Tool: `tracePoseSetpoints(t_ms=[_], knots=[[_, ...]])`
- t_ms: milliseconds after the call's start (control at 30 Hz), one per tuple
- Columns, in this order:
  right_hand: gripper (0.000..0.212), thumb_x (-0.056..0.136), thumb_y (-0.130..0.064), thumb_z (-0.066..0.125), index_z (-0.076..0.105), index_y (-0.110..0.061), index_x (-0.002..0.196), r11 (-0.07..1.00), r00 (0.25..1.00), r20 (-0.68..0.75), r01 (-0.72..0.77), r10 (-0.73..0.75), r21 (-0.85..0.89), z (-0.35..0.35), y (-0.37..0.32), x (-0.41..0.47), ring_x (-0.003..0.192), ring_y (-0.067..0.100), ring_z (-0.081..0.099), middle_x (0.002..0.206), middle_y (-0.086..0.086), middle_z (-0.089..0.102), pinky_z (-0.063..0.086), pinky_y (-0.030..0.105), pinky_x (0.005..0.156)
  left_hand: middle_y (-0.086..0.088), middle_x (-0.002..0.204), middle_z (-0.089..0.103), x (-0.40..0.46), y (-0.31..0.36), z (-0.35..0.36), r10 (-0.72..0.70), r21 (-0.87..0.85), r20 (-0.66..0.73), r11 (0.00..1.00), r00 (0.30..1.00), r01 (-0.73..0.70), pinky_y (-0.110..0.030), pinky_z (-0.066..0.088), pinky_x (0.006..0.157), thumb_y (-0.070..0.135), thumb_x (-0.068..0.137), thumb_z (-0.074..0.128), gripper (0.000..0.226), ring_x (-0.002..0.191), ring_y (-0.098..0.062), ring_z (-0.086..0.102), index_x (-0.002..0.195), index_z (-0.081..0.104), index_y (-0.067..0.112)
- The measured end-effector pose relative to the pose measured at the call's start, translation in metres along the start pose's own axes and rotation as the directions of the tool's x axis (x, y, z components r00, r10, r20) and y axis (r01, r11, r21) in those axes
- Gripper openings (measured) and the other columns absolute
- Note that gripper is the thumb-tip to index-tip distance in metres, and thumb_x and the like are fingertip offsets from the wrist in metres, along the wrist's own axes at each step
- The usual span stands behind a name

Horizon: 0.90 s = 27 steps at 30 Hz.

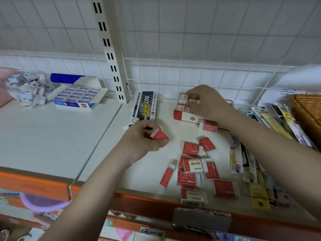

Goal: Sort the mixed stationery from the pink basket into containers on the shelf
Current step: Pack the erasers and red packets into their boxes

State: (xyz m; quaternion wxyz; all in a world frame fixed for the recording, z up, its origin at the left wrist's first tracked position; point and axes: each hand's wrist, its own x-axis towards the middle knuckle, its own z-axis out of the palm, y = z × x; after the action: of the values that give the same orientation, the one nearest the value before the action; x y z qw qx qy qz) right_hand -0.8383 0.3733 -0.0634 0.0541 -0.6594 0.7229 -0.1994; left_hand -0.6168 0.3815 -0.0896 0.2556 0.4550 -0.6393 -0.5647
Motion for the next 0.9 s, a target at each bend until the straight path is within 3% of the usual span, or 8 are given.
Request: tracePoseSetpoints(t_ms=[200,333,400,467,567,700,833,900], knots=[[0.036,0.084,-0.041,0.065,0.060,-0.037,0.119,0.991,0.917,0.378,0.094,-0.123,0.094,-0.041,-0.024,-0.086,0.093,-0.007,0.056,0.104,-0.024,0.059,0.043,0.009,0.080,0.000,0.065,0.062,0.026,0.027,-0.007,0.228,0.198,0.007,0.954,0.974,-0.224,-0.020,0.047,0.058,0.011,0.084,0.068,0.012,0.055,-0.008,0.053,0.082,0.073,0.022],[0.044,0.082,-0.045,0.066,0.055,-0.041,0.125,0.989,0.870,0.470,0.130,-0.149,0.072,-0.025,-0.026,-0.126,0.096,-0.011,0.048,0.106,-0.030,0.052,0.039,0.007,0.087,0.004,0.077,0.070,0.054,0.048,0.004,0.357,0.264,0.001,0.901,0.934,-0.344,-0.012,0.043,0.053,0.023,0.085,0.067,0.005,0.051,0.000,0.049,0.088,0.070,0.019],[0.044,0.085,-0.038,0.065,0.054,-0.039,0.127,0.992,0.913,0.388,0.110,-0.124,0.056,-0.010,-0.022,-0.138,0.105,-0.002,0.050,0.118,-0.016,0.056,0.040,0.020,0.096,0.001,0.080,0.070,0.069,0.053,0.014,0.364,0.259,-0.021,0.902,0.931,-0.347,-0.024,0.054,0.066,0.020,0.085,0.065,0.005,0.059,-0.004,0.055,0.083,0.068,0.018],[0.042,0.086,-0.034,0.065,0.056,-0.037,0.127,0.993,0.964,0.247,0.072,-0.093,0.094,0.001,-0.021,-0.147,0.108,-0.001,0.050,0.122,-0.013,0.057,0.038,0.017,0.098,0.004,0.073,0.065,0.083,0.055,0.021,0.381,0.287,-0.020,0.888,0.924,-0.360,-0.036,0.057,0.077,0.015,0.085,0.063,0.005,0.066,-0.011,0.061,0.081,0.066,0.014],[0.038,0.084,-0.027,0.069,0.062,-0.032,0.121,0.965,1.000,-0.003,0.020,-0.020,0.263,0.007,-0.019,-0.158,0.090,-0.009,0.053,0.107,-0.022,0.057,0.039,0.004,0.079,0.002,0.074,0.062,0.099,0.059,0.029,0.347,0.368,0.137,0.852,0.928,-0.373,-0.022,0.057,0.056,0.014,0.085,0.068,0.011,0.054,-0.006,0.065,0.092,0.065,0.006],[0.030,0.079,-0.017,0.074,0.067,-0.036,0.101,0.899,0.954,-0.265,-0.011,0.141,0.439,0.008,-0.013,-0.171,0.071,0.006,0.055,0.079,-0.008,0.057,0.039,0.005,0.061,-0.006,0.072,0.065,0.122,0.067,0.034,0.228,0.602,0.208,0.736,0.951,-0.309,-0.012,0.045,0.042,0.035,0.078,0.074,0.035,0.045,-0.006,0.060,0.085,0.064,0.002],[0.017,0.078,-0.020,0.075,0.072,-0.030,0.091,0.865,0.923,-0.307,-0.050,0.231,0.499,0.009,-0.005,-0.180,0.068,0.013,0.056,0.073,0.002,0.060,0.040,0.009,0.068,-0.005,0.091,0.063,0.132,0.069,0.044,0.230,0.834,0.215,0.463,0.949,-0.301,-0.031,0.045,0.068,0.061,0.079,0.061,0.056,0.077,-0.020,0.057,0.099,0.062,0.009],[0.014,0.077,-0.021,0.074,0.072,-0.028,0.090,0.849,0.916,-0.306,-0.066,0.260,0.524,0.008,-0.004,-0.183,0.067,0.015,0.057,0.076,0.004,0.062,0.045,0.015,0.066,0.001,0.096,0.061,0.135,0.065,0.047,0.270,0.831,0.202,0.462,0.941,-0.311,-0.033,0.047,0.075,0.060,0.077,0.064,0.046,0.088,-0.019,0.057,0.095,0.060,0.018]])
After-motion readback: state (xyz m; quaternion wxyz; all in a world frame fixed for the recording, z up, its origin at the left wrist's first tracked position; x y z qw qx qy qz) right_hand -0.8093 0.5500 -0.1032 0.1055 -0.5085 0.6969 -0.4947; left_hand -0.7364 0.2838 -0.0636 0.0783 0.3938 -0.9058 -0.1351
